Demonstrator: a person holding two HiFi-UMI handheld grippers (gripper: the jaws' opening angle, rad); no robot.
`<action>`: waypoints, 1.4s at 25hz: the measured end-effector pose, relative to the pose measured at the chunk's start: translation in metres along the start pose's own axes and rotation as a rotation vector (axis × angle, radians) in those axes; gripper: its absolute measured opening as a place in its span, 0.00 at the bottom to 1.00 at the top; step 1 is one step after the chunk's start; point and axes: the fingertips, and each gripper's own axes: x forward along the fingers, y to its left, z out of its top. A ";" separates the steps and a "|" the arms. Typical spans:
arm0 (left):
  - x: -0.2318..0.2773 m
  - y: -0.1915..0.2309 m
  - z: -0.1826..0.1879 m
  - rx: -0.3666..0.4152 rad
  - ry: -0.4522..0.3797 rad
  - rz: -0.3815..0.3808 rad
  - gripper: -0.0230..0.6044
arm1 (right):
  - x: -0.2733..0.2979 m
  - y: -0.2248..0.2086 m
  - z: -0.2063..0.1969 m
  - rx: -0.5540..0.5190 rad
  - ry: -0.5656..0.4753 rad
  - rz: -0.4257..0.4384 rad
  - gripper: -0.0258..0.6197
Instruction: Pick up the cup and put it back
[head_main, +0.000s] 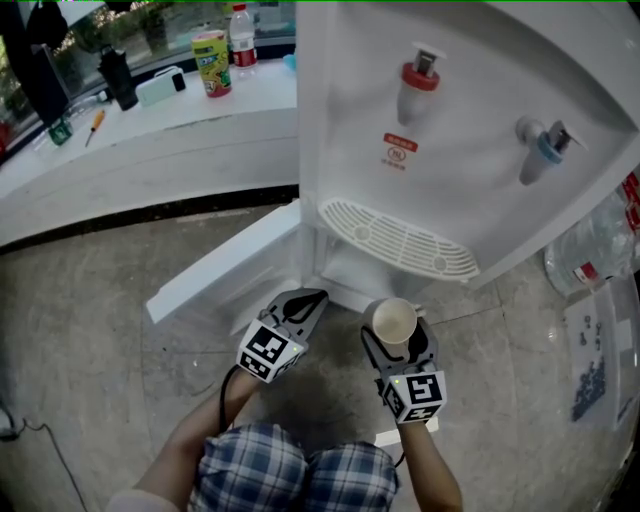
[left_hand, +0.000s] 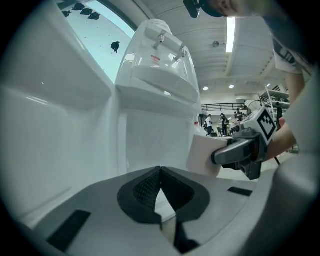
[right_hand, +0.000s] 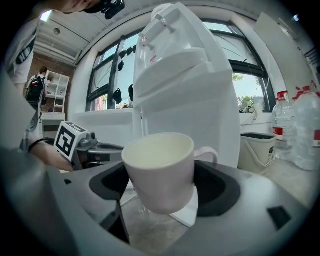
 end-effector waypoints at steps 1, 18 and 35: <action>0.000 0.001 0.000 -0.001 0.001 0.002 0.08 | 0.007 -0.001 -0.002 0.002 0.000 0.002 0.68; -0.001 0.001 -0.008 -0.010 0.020 0.000 0.08 | 0.144 -0.049 -0.051 0.030 0.096 -0.107 0.68; -0.003 -0.001 -0.013 -0.025 0.025 -0.004 0.08 | 0.159 -0.066 -0.089 0.120 0.120 -0.160 0.81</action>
